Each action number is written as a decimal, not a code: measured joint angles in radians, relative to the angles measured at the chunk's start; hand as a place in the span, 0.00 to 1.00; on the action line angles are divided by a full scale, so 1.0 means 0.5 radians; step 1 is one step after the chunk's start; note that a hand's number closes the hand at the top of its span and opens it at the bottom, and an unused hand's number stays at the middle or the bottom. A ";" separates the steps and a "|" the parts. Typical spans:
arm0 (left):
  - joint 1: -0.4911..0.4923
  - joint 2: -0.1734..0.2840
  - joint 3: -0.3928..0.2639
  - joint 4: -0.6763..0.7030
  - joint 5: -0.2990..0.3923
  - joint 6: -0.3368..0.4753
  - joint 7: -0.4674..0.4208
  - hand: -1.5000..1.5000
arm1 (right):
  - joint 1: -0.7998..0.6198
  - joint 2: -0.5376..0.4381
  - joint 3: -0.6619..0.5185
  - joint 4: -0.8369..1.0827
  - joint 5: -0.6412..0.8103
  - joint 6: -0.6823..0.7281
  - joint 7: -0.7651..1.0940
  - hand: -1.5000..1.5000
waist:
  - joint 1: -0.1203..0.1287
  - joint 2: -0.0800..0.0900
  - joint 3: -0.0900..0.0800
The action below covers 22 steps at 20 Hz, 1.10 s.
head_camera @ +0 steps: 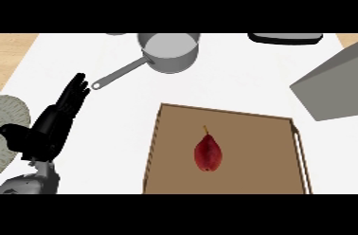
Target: Pick the eggplant from the tray and place it in the tiered shelf
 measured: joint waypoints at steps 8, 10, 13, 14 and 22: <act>0.014 -0.004 0.024 0.026 -0.015 -0.002 -0.024 0.50 | -0.455 0.021 0.288 0.554 0.094 -0.024 -0.440 1.00 | -0.039 -0.016 -0.001; 0.014 -0.006 0.029 0.017 -0.012 -0.003 -0.001 0.50 | -0.538 0.020 0.377 0.641 0.149 -0.009 -0.500 1.00 | -0.045 -0.018 -0.001; 0.014 0.006 0.051 0.013 0.001 -0.014 0.007 0.50 | -0.600 -0.030 0.485 0.775 0.262 0.036 -0.647 1.00 | -0.045 -0.018 -0.001; -0.001 0.000 0.049 0.029 -0.004 -0.011 -0.003 0.50 | -0.609 -0.047 0.524 0.809 0.309 0.046 -0.703 1.00 | -0.048 -0.017 -0.001; -0.049 0.005 0.077 0.090 -0.010 -0.019 -0.016 0.50 | -0.736 -0.079 0.770 1.139 0.641 0.073 -1.018 1.00 | -0.056 -0.018 -0.001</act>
